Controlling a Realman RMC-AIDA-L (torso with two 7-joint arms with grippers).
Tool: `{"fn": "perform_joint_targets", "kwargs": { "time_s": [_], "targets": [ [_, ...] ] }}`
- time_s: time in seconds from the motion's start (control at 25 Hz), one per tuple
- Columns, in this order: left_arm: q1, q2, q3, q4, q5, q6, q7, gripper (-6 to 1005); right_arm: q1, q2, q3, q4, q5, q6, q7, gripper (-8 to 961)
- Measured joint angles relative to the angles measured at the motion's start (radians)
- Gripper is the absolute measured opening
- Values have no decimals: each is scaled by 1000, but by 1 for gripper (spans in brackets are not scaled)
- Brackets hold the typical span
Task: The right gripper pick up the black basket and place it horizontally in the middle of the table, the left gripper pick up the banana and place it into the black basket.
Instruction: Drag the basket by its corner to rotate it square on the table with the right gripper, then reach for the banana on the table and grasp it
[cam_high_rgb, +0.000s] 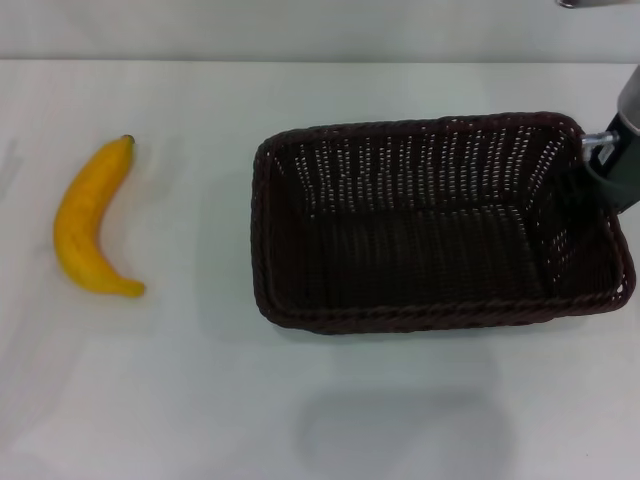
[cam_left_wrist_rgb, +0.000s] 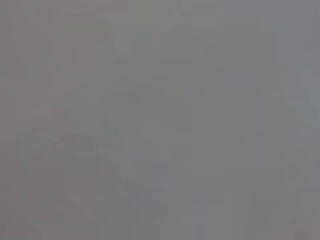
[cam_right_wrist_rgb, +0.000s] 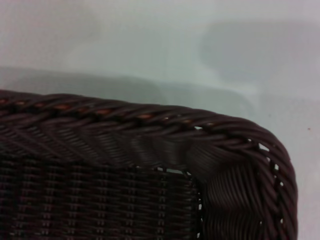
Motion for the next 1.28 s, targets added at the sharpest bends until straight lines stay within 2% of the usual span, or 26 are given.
{"fn": "perform_joint_targets", "kwargs": {
  "time_s": [0.32, 0.52, 0.64, 0.76, 0.84, 1.0, 1.12, 1.2, 1.28],
  "targets": [
    [8, -5, 1, 0, 0, -2, 0, 884, 11, -4, -6, 4, -6, 14, 4, 118],
    [11, -9, 0, 0, 0, -4, 0, 883, 9, -5, -1, 3, -6, 28, 8, 170],
    [11, -11, 0, 0, 1, -4, 0, 883, 13, -5, 0, -5, -7, 43, 15, 369],
    [12, -12, 2, 0, 0, -5, 0, 883, 21, -7, -1, -19, -9, 66, 24, 509],
    [15, -12, 2, 0, 0, -5, 0, 883, 22, -10, 3, -53, -9, 80, 26, 603],
    [30, -10, 1, 0, -2, -5, -2, 883, 20, -18, 27, -159, -6, 111, 30, 614],
    [41, -7, -3, 0, -5, -5, -8, 883, 22, -31, 29, -236, -3, 120, 36, 623],
    [46, -7, -4, 0, -6, -2, -13, 883, -1, -40, 29, -313, -14, 114, 34, 628],
    [54, -7, -1, 3, 0, 3, -38, 883, -55, -45, 32, -412, -40, 79, 14, 634]
  ]
}}
